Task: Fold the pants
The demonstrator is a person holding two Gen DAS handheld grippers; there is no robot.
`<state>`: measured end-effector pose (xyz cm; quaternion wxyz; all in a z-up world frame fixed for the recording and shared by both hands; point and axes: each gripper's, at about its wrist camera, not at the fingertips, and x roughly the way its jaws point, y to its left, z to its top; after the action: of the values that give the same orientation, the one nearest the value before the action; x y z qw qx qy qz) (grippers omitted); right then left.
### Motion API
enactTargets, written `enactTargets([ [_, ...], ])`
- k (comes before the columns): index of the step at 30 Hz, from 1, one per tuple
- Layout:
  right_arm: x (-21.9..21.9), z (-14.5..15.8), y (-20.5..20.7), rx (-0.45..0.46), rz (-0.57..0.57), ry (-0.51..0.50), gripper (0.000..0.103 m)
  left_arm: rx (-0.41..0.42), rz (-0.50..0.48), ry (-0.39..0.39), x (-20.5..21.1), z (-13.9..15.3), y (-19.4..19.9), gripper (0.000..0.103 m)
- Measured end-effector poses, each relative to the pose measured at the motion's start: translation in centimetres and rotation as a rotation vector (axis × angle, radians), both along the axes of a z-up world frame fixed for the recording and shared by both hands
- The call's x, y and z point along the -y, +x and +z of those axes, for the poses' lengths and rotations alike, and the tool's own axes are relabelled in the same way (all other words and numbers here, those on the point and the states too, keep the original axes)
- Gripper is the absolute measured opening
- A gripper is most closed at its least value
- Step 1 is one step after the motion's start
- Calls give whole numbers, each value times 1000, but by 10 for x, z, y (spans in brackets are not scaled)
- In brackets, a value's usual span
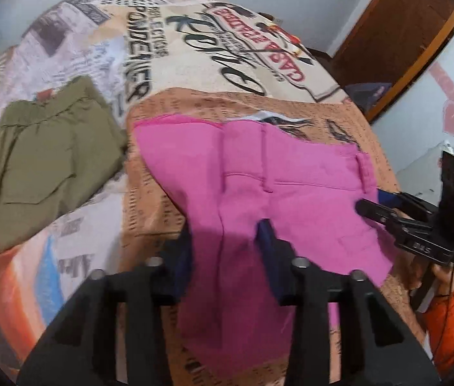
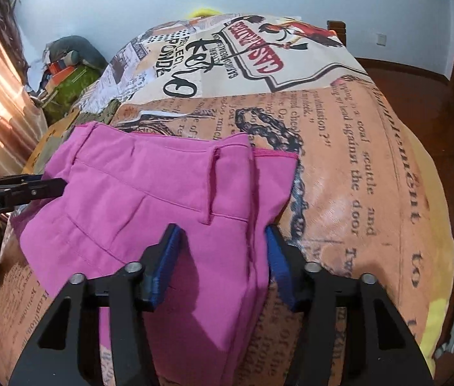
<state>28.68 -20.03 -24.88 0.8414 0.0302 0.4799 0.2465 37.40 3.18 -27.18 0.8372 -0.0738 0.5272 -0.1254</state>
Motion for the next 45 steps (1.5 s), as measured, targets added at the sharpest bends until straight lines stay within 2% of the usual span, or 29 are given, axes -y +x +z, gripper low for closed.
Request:
enactTargets([
  [3,0,0,2,-4,-9,11,35,14,-35,37,10,1,2,23],
  [7,4,6,-1,9,-30,31,18,46,-51,89,18,8,-3,15],
  [9,5,14,-4,26,-32,40,14,69,-47,96,19,16,-8,13],
  [14,0,46,-16,104,-10,39,13,125,-40,101,19,41,-20,11],
  [20,-19,95,-29,200,27,52,13,219,-9,111,2,85,-42,11],
  [27,-58,143,-35,297,83,75,13,323,68,123,-40,134,-68,11],
  [33,-107,169,-30,360,141,93,13,381,159,124,-92,165,-83,11],
  [38,-151,180,-25,386,196,114,13,415,241,123,-143,181,-88,11],
  [45,-213,177,-9,393,271,128,13,397,327,161,-204,166,-81,11],
])
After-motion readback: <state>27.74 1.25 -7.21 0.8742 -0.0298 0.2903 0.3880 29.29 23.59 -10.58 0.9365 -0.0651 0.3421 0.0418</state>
